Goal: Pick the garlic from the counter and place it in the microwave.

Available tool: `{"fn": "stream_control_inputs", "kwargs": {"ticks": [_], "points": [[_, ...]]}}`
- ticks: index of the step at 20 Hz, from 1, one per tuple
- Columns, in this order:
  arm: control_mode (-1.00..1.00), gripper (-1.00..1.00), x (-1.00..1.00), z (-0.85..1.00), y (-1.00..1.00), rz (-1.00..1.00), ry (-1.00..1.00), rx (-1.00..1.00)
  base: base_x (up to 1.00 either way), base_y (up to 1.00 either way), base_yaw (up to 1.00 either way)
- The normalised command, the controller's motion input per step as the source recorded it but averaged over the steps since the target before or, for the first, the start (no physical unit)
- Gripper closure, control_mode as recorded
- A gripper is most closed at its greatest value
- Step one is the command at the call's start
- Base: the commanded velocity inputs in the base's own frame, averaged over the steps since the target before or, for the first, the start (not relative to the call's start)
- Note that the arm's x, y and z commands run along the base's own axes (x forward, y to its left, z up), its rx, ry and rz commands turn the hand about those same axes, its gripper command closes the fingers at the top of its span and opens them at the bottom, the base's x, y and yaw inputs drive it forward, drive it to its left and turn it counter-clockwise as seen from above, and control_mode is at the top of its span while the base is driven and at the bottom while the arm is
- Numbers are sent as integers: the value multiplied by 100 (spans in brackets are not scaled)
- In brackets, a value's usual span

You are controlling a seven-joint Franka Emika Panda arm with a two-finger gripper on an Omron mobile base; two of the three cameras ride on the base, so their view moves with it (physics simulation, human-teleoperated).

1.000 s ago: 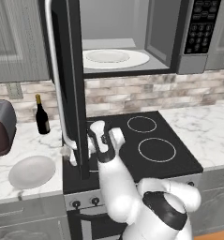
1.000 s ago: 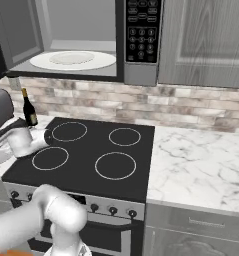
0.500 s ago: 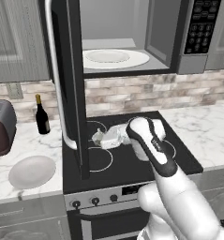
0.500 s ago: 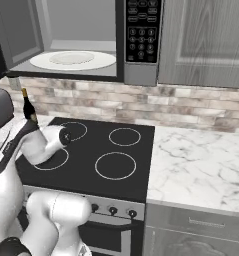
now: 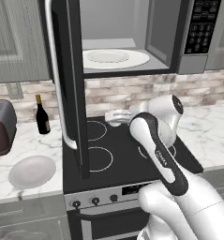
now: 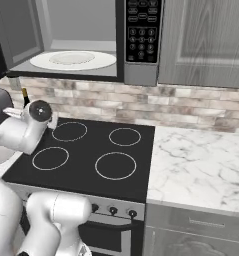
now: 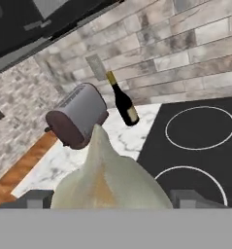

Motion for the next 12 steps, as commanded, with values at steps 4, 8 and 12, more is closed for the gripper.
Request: {"fn": "stream_control_inputs", "kwargs": {"ticks": [4, 8, 12], "points": [[-100, 100, 0, 100, -15, -39, 21, -21, 0, 0, 0], [-100, 100, -2, 71, -3, -39, 2, -27, 0, 0, 0], [-100, 100, 6, 98, -26, -21, -4, -25, 0, 0, 0]]}}
